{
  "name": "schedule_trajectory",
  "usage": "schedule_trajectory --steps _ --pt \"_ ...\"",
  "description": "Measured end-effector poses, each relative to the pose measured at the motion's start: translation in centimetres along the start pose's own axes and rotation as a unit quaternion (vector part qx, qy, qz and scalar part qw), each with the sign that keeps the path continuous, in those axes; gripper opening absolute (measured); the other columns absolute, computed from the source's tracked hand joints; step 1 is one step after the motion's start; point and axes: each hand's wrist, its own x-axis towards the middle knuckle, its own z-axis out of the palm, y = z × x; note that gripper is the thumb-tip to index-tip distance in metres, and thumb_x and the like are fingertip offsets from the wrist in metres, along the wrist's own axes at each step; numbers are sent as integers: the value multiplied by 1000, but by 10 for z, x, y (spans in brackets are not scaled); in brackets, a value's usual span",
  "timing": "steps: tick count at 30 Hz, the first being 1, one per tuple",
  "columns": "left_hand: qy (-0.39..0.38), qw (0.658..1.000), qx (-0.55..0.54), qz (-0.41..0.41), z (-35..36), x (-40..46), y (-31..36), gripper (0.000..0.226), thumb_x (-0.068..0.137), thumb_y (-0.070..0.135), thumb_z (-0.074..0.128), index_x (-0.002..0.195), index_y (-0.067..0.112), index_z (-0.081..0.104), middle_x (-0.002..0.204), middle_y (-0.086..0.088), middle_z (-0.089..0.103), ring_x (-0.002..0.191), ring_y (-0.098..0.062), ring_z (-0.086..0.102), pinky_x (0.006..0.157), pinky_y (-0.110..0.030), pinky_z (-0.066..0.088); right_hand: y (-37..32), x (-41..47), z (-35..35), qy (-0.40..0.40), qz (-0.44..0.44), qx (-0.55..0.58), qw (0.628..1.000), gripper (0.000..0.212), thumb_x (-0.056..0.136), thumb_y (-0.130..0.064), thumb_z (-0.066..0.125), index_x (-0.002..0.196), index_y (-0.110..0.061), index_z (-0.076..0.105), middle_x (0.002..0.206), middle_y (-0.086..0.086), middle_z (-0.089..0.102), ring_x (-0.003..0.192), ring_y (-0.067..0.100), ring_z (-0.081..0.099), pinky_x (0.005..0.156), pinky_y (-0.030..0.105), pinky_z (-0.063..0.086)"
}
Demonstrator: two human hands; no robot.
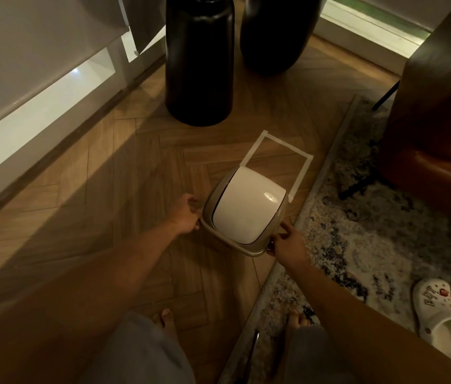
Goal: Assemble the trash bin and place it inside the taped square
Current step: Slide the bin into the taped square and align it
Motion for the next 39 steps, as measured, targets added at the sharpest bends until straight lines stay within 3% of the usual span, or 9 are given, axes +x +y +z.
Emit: schedule_trajectory --steps 4,8,12,15,19,23,29,33,39 --pt "24 996 71 52 2 1 -3 22 98 9 56 120 6 58 116 -13 63 94 -25 63 80 -35 55 -8 -7 -6 21 -46 -87 995 49 105 -12 61 151 -11 47 123 19 71 102 30 72 88 49 61" --pt "15 988 93 120 -1 0 -7 30 95 4 57 125 9 59 127 -11 61 116 -25 57 94 -30 44 -10 -29 -12 54 -129 -127 982 57 103 -14 59 156 -19 41 142 6 53 120 23 59 87 35 55" --pt "-46 974 119 189 -8 -1 -15 80 80 18 74 149 18 34 147 -11 43 134 -26 43 106 -37 38 2 -54 -7 13 -215 -155 964 89 91 -27 70 164 -27 20 165 -6 26 148 11 30 120 34 32" --pt "-102 962 140 210 -9 -3 -21 120 65 60 81 155 34 6 162 -4 20 139 -14 25 110 -35 28 9 -62 4 1 -222 -172 960 113 83 -61 74 167 -34 3 174 -12 2 146 -4 9 117 29 11" --pt "-130 956 161 206 -1 1 -32 152 45 72 86 148 47 -23 166 2 -2 148 -15 9 118 -38 19 21 -60 19 -10 -198 -175 964 142 70 -69 84 166 -34 -14 174 -7 -19 158 10 -4 123 38 20" --pt "-133 955 156 215 8 10 -41 156 42 71 87 144 51 -30 166 3 -6 148 -16 5 117 -36 16 24 -50 34 -12 -204 -121 971 151 64 -56 95 166 -26 -12 175 6 -4 162 30 11 124 57 32" --pt "-131 959 108 225 18 18 -39 128 60 68 82 141 63 -18 161 2 20 140 -10 25 109 -27 24 34 -34 48 -2 -210 -46 977 144 68 -37 98 167 -16 -5 173 9 12 159 27 25 122 55 37" --pt "-123 959 89 241 21 21 -46 122 66 67 79 151 52 -8 159 5 26 141 -12 31 112 -34 34 37 -29 52 2 -229 -12 973 141 68 -36 99 168 -17 2 168 0 29 153 16 38 118 51 43" --pt "-101 958 74 259 29 27 -51 121 66 67 79 151 51 -5 144 37 24 133 8 33 106 -22 35 39 -16 51 14 -235 6 972 136 65 -41 101 167 -17 13 161 -1 44 147 16 48 114 52 47"
